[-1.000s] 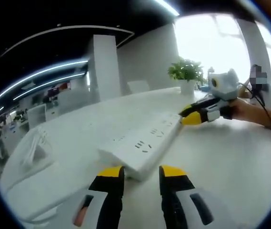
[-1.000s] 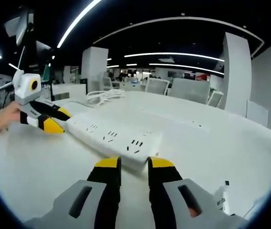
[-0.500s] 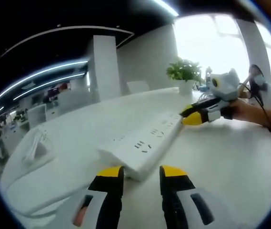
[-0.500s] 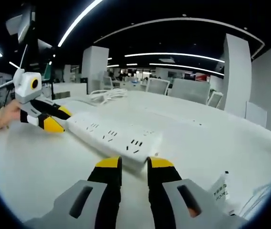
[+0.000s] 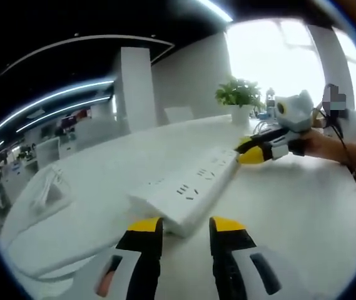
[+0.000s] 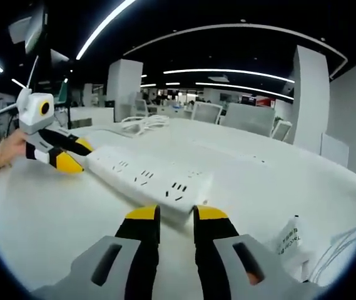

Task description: Straighten the power strip on the desk, plug the charger into it

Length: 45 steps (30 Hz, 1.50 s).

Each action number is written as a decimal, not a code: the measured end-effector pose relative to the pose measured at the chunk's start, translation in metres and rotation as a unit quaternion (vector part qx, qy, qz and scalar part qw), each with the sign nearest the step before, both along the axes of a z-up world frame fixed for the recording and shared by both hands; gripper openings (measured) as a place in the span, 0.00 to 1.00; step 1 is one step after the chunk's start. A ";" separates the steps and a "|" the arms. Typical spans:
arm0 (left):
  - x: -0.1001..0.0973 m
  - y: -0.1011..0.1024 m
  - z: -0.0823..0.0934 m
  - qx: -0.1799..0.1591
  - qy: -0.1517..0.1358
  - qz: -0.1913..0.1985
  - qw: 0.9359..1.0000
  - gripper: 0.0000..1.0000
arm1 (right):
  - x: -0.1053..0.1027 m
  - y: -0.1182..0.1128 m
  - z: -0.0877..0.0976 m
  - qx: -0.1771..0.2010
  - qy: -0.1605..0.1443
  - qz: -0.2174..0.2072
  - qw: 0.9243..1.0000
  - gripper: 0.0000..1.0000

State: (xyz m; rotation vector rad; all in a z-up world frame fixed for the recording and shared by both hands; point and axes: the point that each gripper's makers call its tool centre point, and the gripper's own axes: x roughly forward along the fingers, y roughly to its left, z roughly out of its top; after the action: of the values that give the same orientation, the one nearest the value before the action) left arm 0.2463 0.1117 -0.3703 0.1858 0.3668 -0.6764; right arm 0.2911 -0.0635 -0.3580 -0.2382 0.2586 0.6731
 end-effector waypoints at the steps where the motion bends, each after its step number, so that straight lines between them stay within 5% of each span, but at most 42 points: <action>1: -0.001 0.000 0.000 0.000 0.000 -0.001 1.000 0.30 | -0.001 0.000 0.000 0.003 0.001 -0.001 1.000 0.20; 45: -0.044 0.002 0.000 -0.006 -0.003 -0.004 1.000 0.30 | -0.048 0.001 0.001 0.022 0.005 0.004 1.000 0.20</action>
State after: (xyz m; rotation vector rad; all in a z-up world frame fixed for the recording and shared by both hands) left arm 0.2024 0.1136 -0.3703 0.1780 0.3569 -0.6855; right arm 0.2436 -0.0626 -0.3565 -0.1947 0.2521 0.6875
